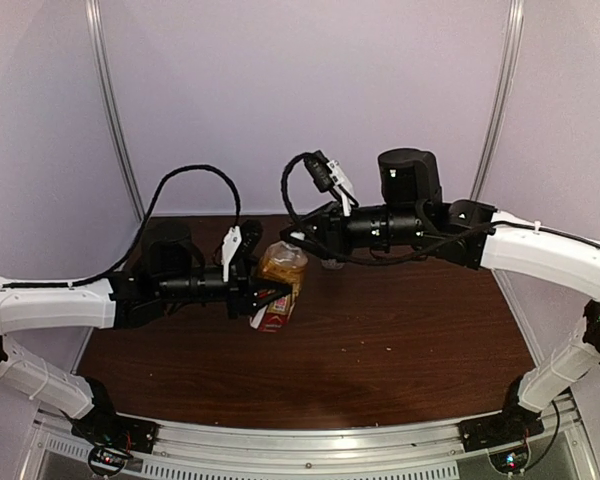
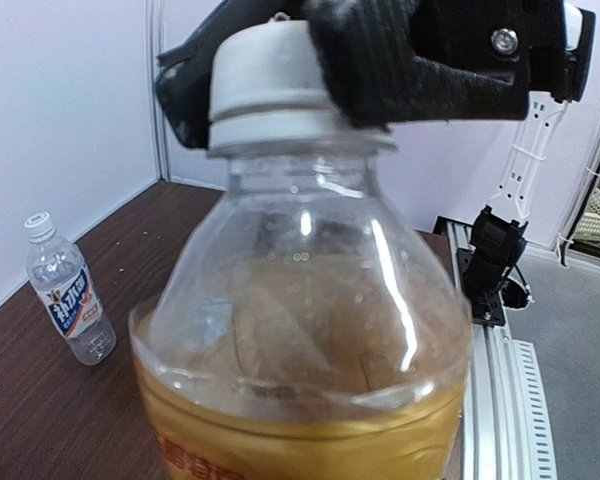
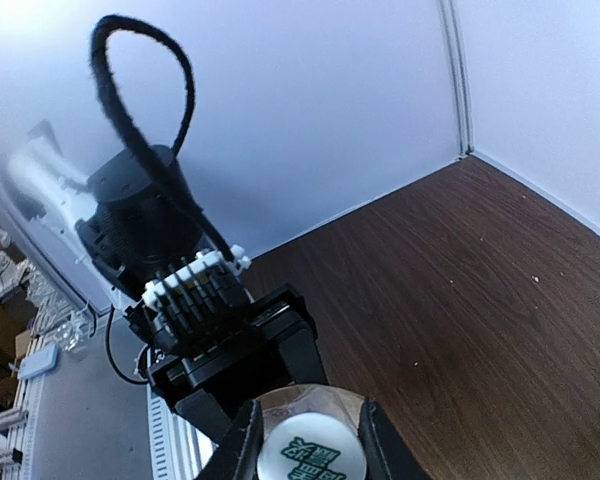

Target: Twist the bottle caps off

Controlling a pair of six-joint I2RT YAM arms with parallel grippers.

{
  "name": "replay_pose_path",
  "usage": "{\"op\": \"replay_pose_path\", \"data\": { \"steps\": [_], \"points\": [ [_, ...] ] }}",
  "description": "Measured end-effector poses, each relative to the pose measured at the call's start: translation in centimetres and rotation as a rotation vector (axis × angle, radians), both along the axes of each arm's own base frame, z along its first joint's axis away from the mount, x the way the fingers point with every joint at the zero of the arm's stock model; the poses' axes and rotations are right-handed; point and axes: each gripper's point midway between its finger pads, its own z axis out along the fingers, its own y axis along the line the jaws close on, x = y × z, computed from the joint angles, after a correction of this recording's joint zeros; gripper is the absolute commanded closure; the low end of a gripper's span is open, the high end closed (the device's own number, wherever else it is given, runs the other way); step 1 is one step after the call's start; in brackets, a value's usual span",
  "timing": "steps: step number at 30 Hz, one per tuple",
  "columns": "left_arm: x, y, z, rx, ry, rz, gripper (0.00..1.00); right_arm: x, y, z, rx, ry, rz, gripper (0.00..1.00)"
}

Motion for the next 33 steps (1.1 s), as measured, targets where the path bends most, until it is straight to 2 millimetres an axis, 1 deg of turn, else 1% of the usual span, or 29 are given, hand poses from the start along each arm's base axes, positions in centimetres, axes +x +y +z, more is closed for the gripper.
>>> {"op": "replay_pose_path", "data": {
  "steps": [3, 10, 13, 15, 17, 20, 21, 22, 23, 24, 25, 27, 30, 33],
  "points": [
    [-1.2, -0.1, 0.5, -0.023, -0.001, -0.070, 0.70, -1.5, 0.1, 0.5, -0.002, -0.074, 0.111, 0.90],
    [-5.4, -0.3, 1.3, -0.083, 0.036, -0.314, 0.70, -6.1, -0.1, 1.4, -0.004, -0.236, 0.419, 0.86],
    [-6.7, -0.3, 1.8, -0.107, 0.043, -0.385, 0.70, -7.1, -0.2, 1.9, 0.008, -0.274, 0.493, 0.84],
    [-7.1, -0.3, 1.9, -0.113, 0.048, -0.405, 0.70, -7.4, -0.2, 1.9, 0.012, -0.283, 0.517, 0.78],
    [-7.1, -0.3, 1.8, -0.111, 0.053, -0.408, 0.70, -7.4, -0.2, 1.8, 0.010, -0.279, 0.517, 0.70],
    [-7.1, -0.3, 1.8, -0.111, 0.052, -0.406, 0.70, -7.2, -0.2, 1.8, 0.006, -0.261, 0.498, 0.52],
    [-7.0, -0.3, 1.8, -0.111, 0.050, -0.404, 0.70, -6.9, -0.2, 1.8, 0.001, -0.259, 0.483, 0.45],
    [-6.8, -0.3, 1.8, -0.111, 0.045, -0.393, 0.70, -6.7, -0.2, 1.7, -0.002, -0.251, 0.464, 0.28],
    [-6.8, -0.3, 1.8, -0.112, 0.044, -0.391, 0.70, -6.3, -0.2, 1.7, -0.007, -0.243, 0.443, 0.19],
    [-6.6, -0.4, 1.7, -0.109, 0.042, -0.379, 0.69, -5.9, -0.3, 1.6, -0.012, -0.229, 0.415, 0.14],
    [-6.4, -0.4, 1.7, -0.108, 0.039, -0.367, 0.69, -5.5, -0.3, 1.5, -0.016, -0.217, 0.394, 0.11],
    [-5.9, -0.4, 1.7, -0.105, 0.031, -0.336, 0.69, -4.9, -0.4, 1.4, -0.025, -0.195, 0.349, 0.10],
    [-4.9, -0.5, 1.5, -0.098, 0.022, -0.281, 0.68, -4.1, -0.7, 1.6, -0.022, -0.156, 0.281, 0.10],
    [-3.9, -0.5, 1.2, -0.086, 0.020, -0.226, 0.68, -3.4, -1.1, 2.6, 0.000, -0.121, 0.211, 0.13]
  ]
}}
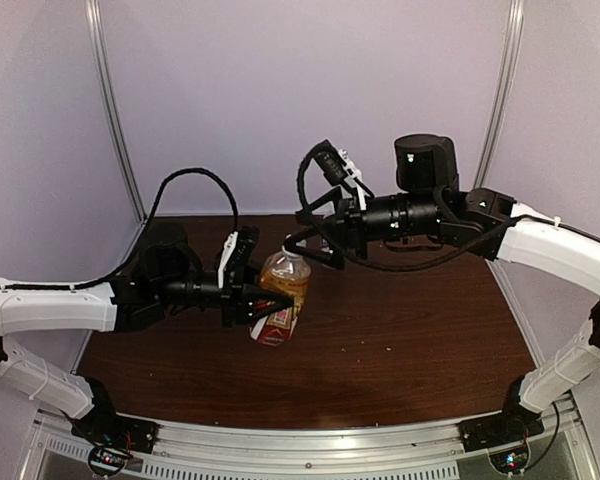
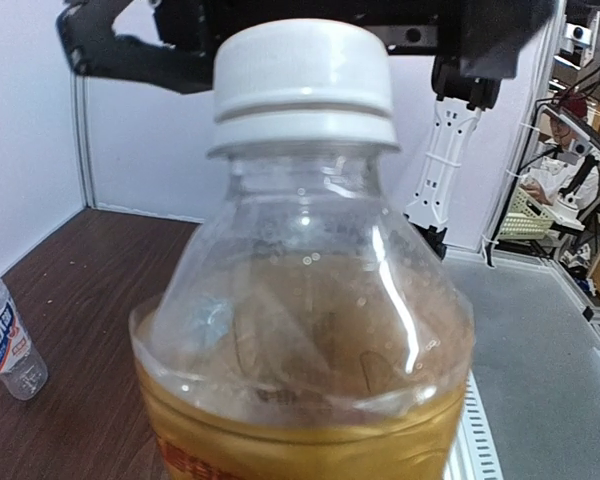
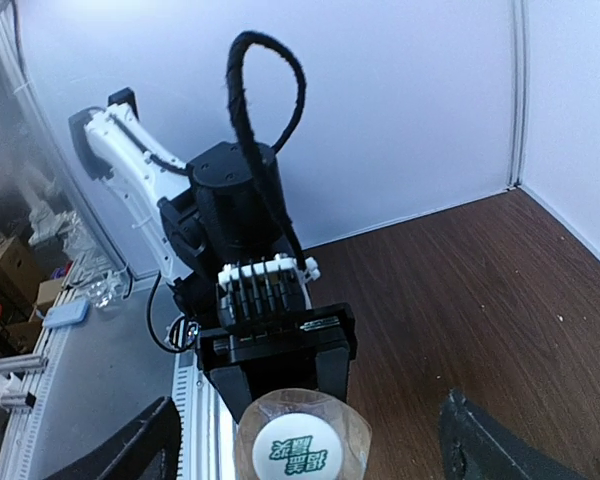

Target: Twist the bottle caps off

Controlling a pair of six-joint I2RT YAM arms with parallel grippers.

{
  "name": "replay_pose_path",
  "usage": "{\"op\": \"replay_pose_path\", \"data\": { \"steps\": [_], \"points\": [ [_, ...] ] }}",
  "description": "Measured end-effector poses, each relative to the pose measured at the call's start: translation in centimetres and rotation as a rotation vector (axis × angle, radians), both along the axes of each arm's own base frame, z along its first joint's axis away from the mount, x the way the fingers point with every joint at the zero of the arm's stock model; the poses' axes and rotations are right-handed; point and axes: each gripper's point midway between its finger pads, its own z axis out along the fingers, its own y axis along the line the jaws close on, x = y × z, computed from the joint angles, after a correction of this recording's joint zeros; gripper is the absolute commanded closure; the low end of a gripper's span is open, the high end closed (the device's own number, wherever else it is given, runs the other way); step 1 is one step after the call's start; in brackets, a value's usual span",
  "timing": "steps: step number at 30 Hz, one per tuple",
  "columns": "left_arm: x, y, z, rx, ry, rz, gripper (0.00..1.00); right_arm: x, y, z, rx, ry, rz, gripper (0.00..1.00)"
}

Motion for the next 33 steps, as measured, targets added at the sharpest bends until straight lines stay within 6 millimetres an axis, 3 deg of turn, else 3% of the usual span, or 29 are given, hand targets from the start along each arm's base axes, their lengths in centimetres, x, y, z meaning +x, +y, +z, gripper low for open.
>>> {"op": "replay_pose_path", "data": {
  "steps": [4, 8, 16, 21, 26, 30, 33],
  "points": [
    [1.2, 0.1, -0.4, 0.019, 0.004, 0.073, 0.68, 1.5, -0.5, 1.1, 0.038, 0.077, -0.124, 0.16],
    [2.3, 0.2, -0.9, 0.039, 0.009, 0.136, 0.68, 3.3, -0.9, 1.0, 0.053, 0.158, -0.247, 0.16],
    [3.7, 0.4, -1.3, 0.056, 0.009, 0.218, 0.68, 5.3, 0.4, -1.9, 0.016, 0.259, -0.356, 0.28],
    [4.3, 0.6, -1.5, 0.066, 0.009, 0.250, 0.68, 5.5, 1.3, -3.5, -0.014, 0.295, -0.357, 0.46],
    [4.6, 0.7, -1.7, 0.076, 0.011, 0.271, 0.68, 5.4, 1.3, -3.5, -0.012, 0.290, -0.351, 0.61],
    [4.7, 0.8, -1.8, 0.078, 0.011, 0.280, 0.68, 5.2, 1.6, -3.2, -0.002, 0.283, -0.338, 0.81],
    [4.8, 0.8, -1.9, 0.083, 0.018, 0.284, 0.68, 5.1, 1.6, -3.4, -0.005, 0.256, -0.329, 0.88]
  ]
}}
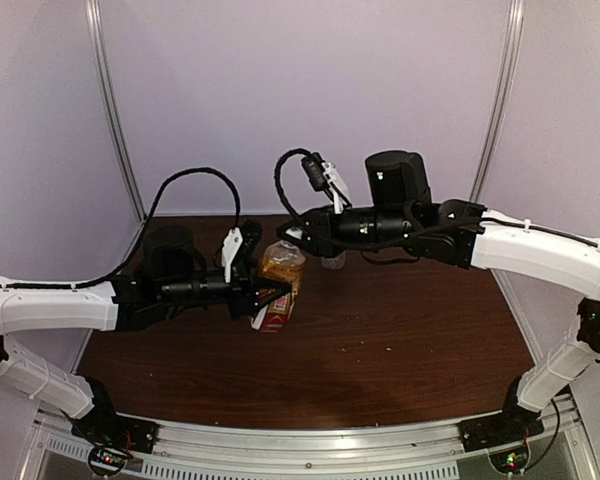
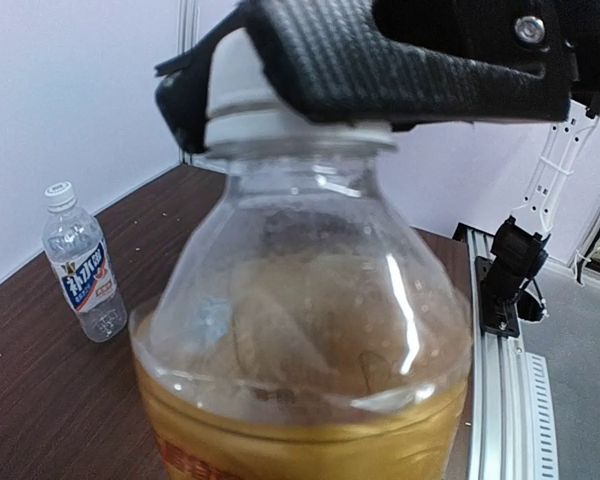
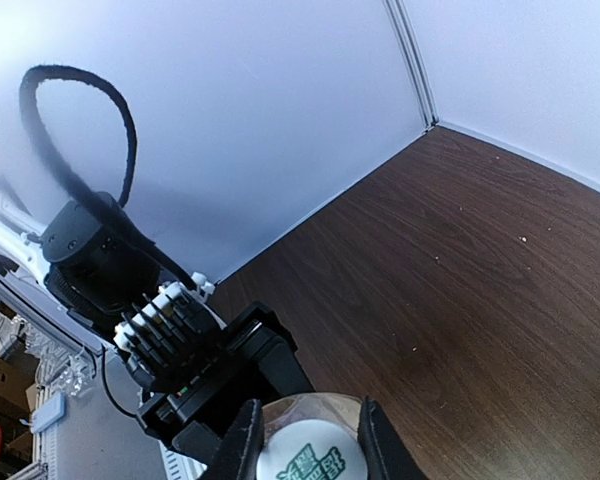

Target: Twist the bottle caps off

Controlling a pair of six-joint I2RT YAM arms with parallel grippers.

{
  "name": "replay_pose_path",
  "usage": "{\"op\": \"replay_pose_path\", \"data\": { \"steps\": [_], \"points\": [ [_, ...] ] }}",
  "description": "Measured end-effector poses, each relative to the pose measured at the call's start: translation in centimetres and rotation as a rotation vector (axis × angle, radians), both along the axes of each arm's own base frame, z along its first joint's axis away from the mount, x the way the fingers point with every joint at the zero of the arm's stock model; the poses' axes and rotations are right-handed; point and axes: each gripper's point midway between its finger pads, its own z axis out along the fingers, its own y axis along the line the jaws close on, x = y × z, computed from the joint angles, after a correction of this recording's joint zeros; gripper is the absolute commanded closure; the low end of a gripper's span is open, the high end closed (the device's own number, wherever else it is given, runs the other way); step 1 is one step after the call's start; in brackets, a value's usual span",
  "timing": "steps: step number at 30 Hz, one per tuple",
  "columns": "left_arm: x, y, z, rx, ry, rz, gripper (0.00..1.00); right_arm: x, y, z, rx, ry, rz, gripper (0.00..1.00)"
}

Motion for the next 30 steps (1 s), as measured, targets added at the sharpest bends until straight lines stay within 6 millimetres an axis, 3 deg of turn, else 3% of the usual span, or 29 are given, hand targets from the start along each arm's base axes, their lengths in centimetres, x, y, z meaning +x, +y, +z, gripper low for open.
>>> {"op": "replay_pose_path", "data": {
  "steps": [6, 10, 16, 21, 25, 30],
  "points": [
    [-0.2, 0.0, -0.1, 0.005, -0.008, -0.010, 0.69, -0.6, 0.1, 0.0, -0.011, -0.084, 0.057, 0.99],
    [-0.7, -0.2, 0.5, -0.011, -0.027, -0.047, 0.69, -1.6, 0.1, 0.6, -0.017, -0.161, 0.139, 0.98],
    [-4.2, -0.4, 1.3, -0.058, -0.031, -0.236, 0.69, -5.6, 0.0, 1.4, -0.002, -0.315, 0.417, 0.84],
    [-7.2, -0.3, 2.1, -0.117, 0.000, -0.404, 0.69, -8.4, -0.1, 2.3, 0.023, -0.399, 0.637, 0.80],
    [-8.0, -0.3, 2.5, -0.135, 0.015, -0.447, 0.69, -9.0, -0.1, 2.5, 0.033, -0.415, 0.679, 0.71],
    [-8.1, -0.2, 2.4, -0.134, 0.020, -0.452, 0.69, -8.6, -0.2, 2.3, 0.031, -0.399, 0.637, 0.51]
  ]
}}
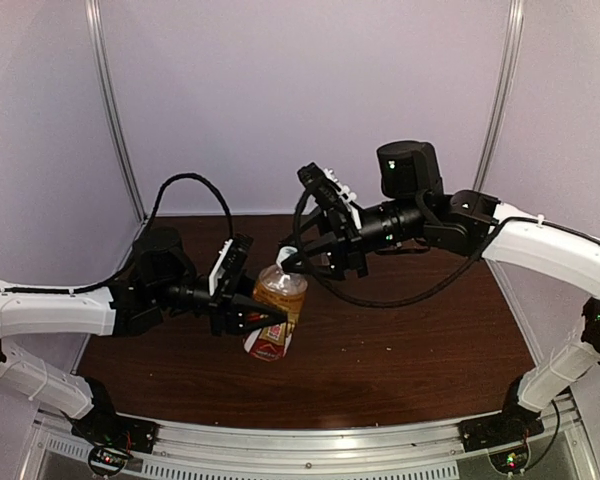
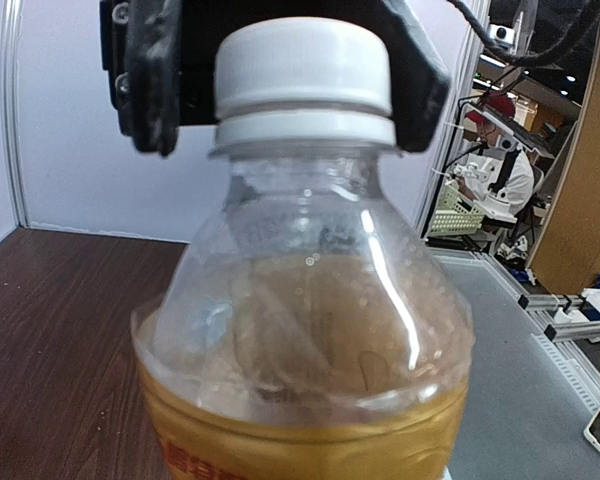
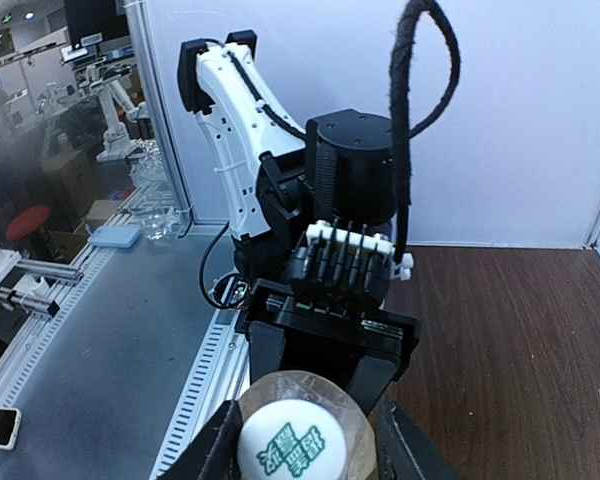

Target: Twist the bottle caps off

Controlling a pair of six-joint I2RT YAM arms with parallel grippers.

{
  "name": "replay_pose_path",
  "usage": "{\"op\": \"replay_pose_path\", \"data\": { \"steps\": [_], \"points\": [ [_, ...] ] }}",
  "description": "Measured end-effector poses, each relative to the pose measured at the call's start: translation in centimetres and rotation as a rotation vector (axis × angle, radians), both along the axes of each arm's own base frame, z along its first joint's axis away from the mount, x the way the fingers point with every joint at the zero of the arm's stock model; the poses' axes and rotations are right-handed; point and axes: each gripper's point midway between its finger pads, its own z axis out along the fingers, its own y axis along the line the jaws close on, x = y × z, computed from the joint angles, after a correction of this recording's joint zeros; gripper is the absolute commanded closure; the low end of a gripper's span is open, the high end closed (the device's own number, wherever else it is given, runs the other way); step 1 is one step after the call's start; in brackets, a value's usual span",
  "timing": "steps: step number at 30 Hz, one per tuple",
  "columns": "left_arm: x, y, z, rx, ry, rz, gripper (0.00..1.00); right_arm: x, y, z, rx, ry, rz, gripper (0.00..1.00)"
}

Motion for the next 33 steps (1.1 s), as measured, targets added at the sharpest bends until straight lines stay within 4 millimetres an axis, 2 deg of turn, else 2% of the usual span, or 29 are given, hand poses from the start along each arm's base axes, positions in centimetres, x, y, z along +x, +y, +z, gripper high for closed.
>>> {"op": "replay_pose_path", "data": {
  "steps": [2, 4, 8, 18, 23, 29, 33],
  "points": [
    [0.2, 0.0, -0.1, 0.003, 0.001, 0.010, 0.69, 0.5, -0.3, 0.0, -0.002, 0.017, -0.051, 0.44],
    [0.5, -0.1, 0.0, 0.000, -0.008, 0.028, 0.69, 1.1, -0.7, 0.2, -0.002, 0.032, -0.105, 0.26],
    [1.6, -0.2, -0.3, 0.011, -0.023, 0.091, 0.68, 2.2, -1.2, 0.8, 0.008, 0.080, -0.205, 0.20],
    [4.7, 0.0, -1.7, 0.078, -0.020, 0.274, 0.68, 6.3, -1.7, 1.5, 0.028, 0.275, -0.510, 0.18],
    [5.8, 0.2, -1.9, 0.099, -0.013, 0.337, 0.68, 7.7, -1.2, 1.4, 0.034, 0.333, -0.617, 0.19],
    [6.8, 0.3, -1.7, 0.101, -0.018, 0.392, 0.68, 8.3, -0.3, -0.3, -0.004, 0.369, -0.661, 0.28],
    [7.2, 0.4, -1.8, 0.104, -0.020, 0.416, 0.68, 8.5, -0.1, -1.2, -0.024, 0.387, -0.668, 0.39]
  ]
}}
